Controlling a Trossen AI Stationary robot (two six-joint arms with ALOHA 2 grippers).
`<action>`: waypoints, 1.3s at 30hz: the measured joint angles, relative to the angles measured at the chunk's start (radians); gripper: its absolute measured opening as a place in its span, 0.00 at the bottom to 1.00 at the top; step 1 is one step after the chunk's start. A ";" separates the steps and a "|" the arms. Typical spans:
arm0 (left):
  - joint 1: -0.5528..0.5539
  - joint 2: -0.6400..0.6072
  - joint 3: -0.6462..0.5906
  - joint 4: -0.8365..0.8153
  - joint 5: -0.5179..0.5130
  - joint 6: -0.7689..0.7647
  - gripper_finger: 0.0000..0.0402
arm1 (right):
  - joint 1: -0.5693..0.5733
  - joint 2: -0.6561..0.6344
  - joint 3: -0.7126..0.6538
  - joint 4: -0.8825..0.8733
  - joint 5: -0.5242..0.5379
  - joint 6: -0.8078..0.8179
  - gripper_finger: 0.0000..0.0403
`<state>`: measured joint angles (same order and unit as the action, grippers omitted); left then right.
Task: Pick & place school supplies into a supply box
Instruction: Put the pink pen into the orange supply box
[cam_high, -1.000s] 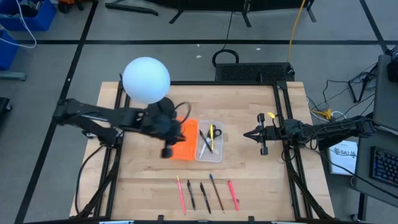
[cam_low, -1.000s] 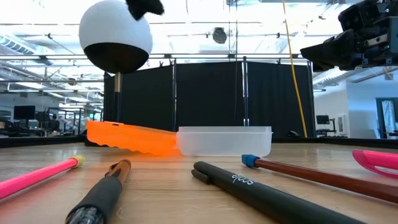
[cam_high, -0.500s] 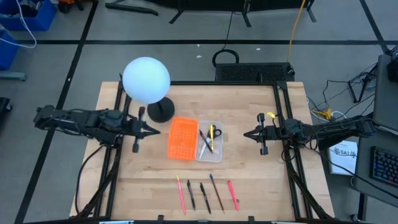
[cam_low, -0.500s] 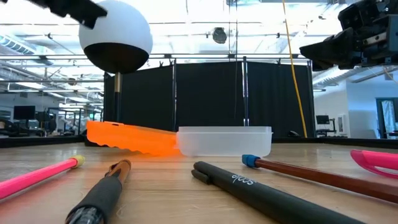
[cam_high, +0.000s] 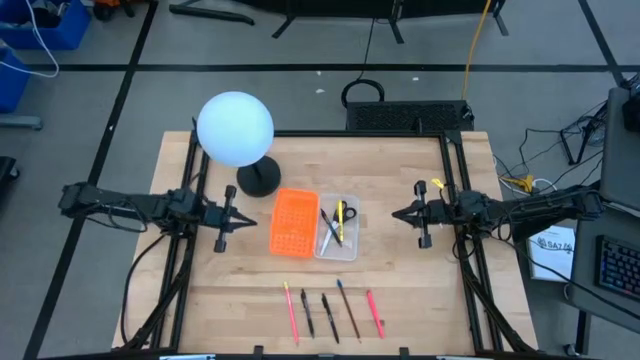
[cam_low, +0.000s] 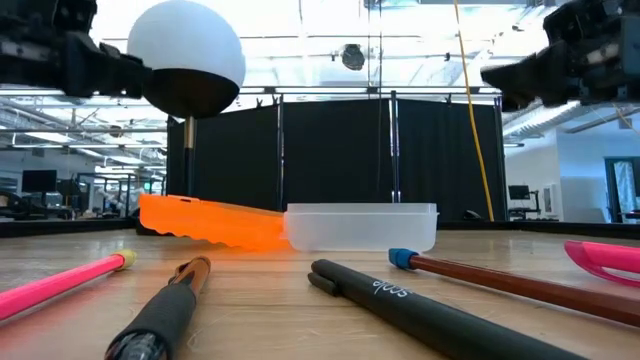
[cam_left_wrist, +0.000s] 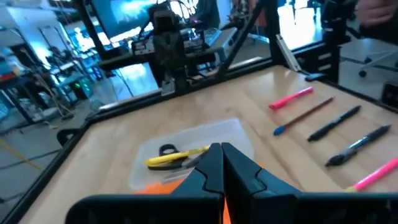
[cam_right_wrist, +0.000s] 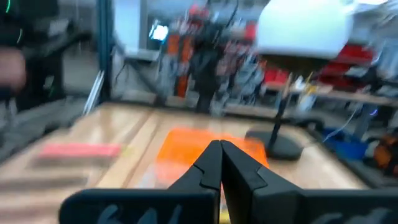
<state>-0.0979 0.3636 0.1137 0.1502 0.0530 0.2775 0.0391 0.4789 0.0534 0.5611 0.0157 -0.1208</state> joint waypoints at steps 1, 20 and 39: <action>0.004 0.001 -0.023 0.028 0.007 0.007 0.00 | 0.000 0.002 0.001 0.043 0.028 0.011 0.00; 0.020 0.002 -0.099 0.218 -0.188 0.044 0.02 | 0.306 0.593 1.076 -1.253 0.382 0.565 0.00; 0.020 0.002 -0.098 0.348 -0.141 0.172 0.09 | 0.568 1.291 1.585 -1.613 0.005 1.590 0.00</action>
<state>-0.0780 0.3653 0.0158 0.4985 -0.0876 0.4499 0.6075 1.7700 1.6380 -1.0520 0.0211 1.4689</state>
